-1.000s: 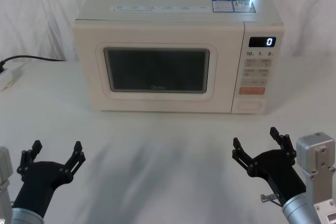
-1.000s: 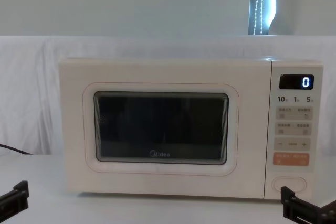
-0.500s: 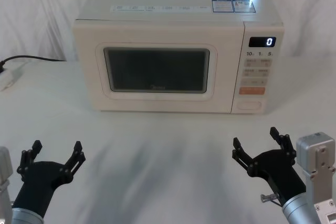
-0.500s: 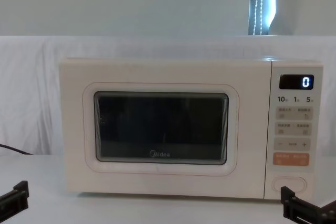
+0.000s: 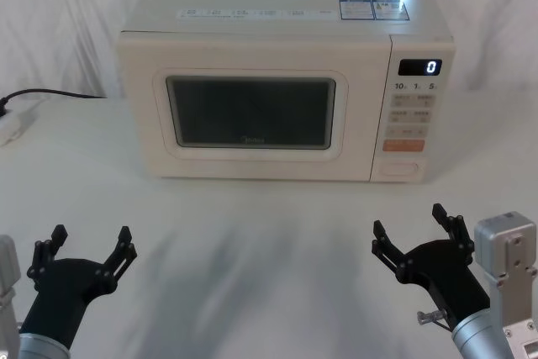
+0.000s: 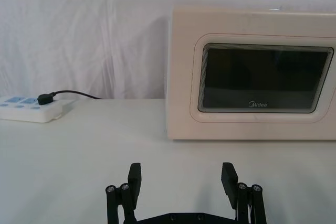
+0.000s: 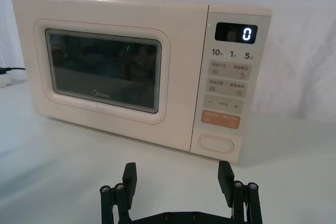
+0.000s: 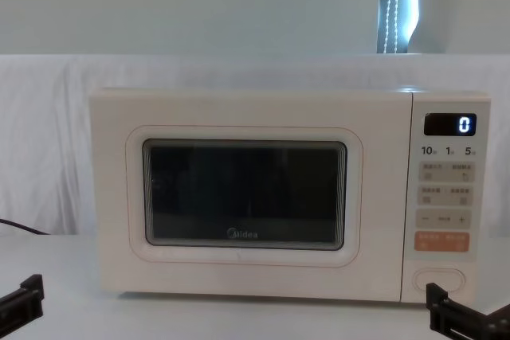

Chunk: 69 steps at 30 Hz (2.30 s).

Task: Press the button to open the microwave door with one hand; close the microwave door with the other hand.

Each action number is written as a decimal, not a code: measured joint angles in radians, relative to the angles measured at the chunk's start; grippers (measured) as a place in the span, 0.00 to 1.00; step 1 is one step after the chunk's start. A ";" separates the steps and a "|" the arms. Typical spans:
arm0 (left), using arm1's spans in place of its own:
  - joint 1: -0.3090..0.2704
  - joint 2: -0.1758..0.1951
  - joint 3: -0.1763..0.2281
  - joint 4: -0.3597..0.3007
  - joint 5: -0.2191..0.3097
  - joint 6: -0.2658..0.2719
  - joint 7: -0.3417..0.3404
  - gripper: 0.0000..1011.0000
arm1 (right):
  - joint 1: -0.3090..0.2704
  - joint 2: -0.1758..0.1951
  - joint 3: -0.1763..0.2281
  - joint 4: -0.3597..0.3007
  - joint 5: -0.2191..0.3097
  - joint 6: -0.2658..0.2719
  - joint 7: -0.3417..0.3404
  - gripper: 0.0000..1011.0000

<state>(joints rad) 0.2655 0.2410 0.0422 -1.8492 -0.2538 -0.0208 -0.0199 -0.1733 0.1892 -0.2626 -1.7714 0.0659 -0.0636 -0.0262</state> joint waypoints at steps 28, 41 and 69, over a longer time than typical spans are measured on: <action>0.000 0.000 0.000 0.000 0.000 0.000 0.000 0.99 | 0.000 0.000 0.000 0.000 0.000 0.000 0.000 0.65; 0.000 0.000 0.000 0.000 0.000 0.000 0.000 0.99 | 0.000 0.000 0.000 0.000 0.000 0.000 0.000 0.24; 0.000 0.000 0.000 0.000 0.000 0.000 0.000 0.99 | -0.001 -0.011 0.013 -0.008 -0.009 0.016 0.002 0.00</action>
<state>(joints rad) 0.2655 0.2410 0.0422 -1.8492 -0.2538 -0.0207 -0.0199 -0.1746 0.1779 -0.2496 -1.7798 0.0567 -0.0476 -0.0243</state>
